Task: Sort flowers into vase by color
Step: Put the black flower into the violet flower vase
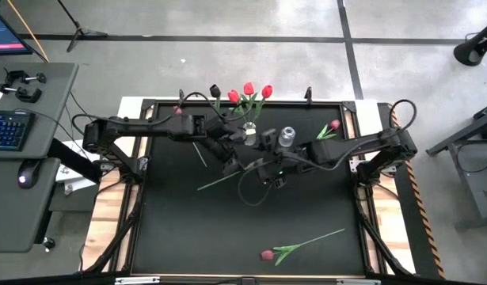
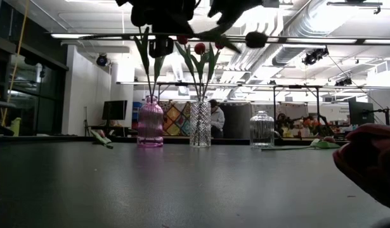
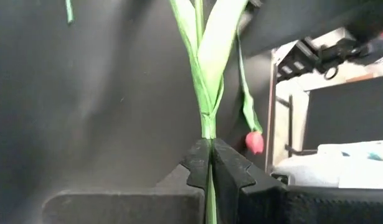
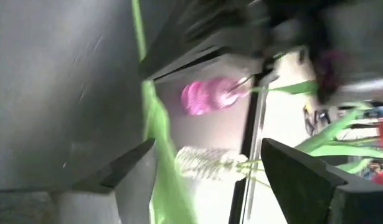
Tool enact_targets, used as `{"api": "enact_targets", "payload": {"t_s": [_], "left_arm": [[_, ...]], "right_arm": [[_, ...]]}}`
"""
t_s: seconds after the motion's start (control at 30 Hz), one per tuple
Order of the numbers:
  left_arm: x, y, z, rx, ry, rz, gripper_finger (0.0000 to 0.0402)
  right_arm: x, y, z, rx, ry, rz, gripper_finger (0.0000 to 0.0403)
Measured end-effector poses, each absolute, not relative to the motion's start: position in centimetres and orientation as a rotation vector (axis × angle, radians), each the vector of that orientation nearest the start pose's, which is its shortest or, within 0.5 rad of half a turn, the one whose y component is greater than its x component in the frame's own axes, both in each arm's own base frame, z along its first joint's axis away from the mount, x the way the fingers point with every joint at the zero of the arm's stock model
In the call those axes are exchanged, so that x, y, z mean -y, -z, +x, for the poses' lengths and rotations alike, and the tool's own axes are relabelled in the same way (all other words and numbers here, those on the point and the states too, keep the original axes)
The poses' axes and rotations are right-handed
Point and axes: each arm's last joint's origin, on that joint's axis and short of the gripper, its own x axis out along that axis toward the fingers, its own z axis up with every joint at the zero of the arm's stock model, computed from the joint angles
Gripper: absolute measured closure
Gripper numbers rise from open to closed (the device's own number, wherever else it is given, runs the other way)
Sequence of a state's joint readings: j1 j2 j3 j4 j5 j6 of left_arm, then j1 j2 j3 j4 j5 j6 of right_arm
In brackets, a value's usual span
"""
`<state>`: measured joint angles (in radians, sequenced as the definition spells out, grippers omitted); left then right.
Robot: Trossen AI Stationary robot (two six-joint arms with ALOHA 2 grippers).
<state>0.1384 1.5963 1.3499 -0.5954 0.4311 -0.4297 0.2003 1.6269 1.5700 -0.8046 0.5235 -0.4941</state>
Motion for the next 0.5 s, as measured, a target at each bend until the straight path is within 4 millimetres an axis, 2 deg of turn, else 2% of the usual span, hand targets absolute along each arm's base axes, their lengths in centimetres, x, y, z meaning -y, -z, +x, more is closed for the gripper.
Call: {"api": "enact_targets", "payload": {"t_s": [0.17,0.33,0.43,0.5], "left_arm": [[-3.7,-30.1,33.6,-0.845,0.111,-0.597,0.0401],[-3.6,-31.3,33.4,-0.766,0.152,-0.541,0.0401],[-3.5,-33.0,33.0,-0.661,0.180,-0.499,0.0401],[-3.5,-34.9,32.6,-0.538,0.204,-0.464,0.0401]], "right_arm": [[-4.4,-37.2,33.1,-0.714,0.172,-0.699,0.0127],[-2.6,-40.6,31.2,-0.538,0.295,-0.510,0.0132],[-1.3,-42.7,29.5,-0.433,0.369,-0.381,0.0132],[-0.6,-44.2,28.0,-0.363,0.411,-0.309,0.0132]]}}
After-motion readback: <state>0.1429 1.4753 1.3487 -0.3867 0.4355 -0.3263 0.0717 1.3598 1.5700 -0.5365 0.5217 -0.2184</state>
